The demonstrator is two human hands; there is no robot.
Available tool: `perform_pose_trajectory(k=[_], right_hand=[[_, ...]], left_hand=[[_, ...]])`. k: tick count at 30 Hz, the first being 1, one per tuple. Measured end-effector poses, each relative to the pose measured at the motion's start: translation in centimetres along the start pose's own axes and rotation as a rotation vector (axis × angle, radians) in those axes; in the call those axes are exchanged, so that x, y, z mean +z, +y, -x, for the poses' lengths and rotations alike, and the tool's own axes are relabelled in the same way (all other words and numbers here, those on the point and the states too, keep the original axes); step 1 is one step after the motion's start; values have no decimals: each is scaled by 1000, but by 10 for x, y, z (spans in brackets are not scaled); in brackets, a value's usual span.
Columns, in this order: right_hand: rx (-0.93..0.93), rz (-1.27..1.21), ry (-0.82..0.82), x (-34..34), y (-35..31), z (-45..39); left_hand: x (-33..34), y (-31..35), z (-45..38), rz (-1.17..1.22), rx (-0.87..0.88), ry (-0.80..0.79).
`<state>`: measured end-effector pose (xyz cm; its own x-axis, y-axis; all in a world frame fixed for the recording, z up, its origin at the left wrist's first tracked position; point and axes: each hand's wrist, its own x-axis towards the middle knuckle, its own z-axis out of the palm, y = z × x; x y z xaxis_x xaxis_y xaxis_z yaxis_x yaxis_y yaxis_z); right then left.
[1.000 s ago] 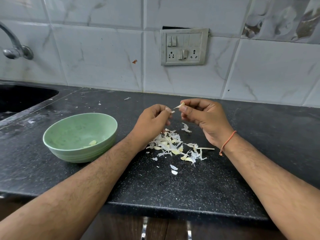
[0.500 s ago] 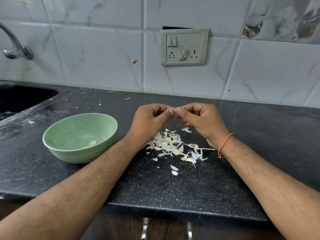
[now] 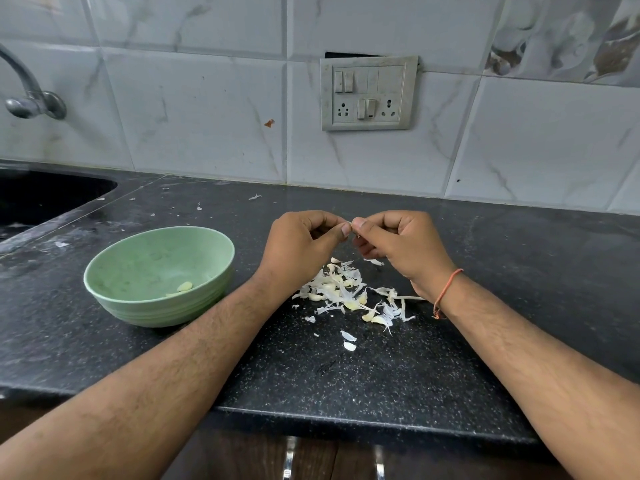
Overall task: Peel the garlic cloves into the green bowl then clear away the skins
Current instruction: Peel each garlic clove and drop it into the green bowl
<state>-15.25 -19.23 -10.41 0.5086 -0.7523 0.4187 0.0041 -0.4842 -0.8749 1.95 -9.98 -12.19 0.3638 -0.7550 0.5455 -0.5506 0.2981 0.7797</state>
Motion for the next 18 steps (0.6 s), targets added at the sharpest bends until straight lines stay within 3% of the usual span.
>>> perform_pose_trajectory(k=[12, 18], right_hand=[[44, -133, -61, -4, 0, 0], [56, -173, -8, -4, -3, -2]], left_hand=[[1, -5, 1, 376, -237, -136], [5, 2, 0, 354, -165, -100]])
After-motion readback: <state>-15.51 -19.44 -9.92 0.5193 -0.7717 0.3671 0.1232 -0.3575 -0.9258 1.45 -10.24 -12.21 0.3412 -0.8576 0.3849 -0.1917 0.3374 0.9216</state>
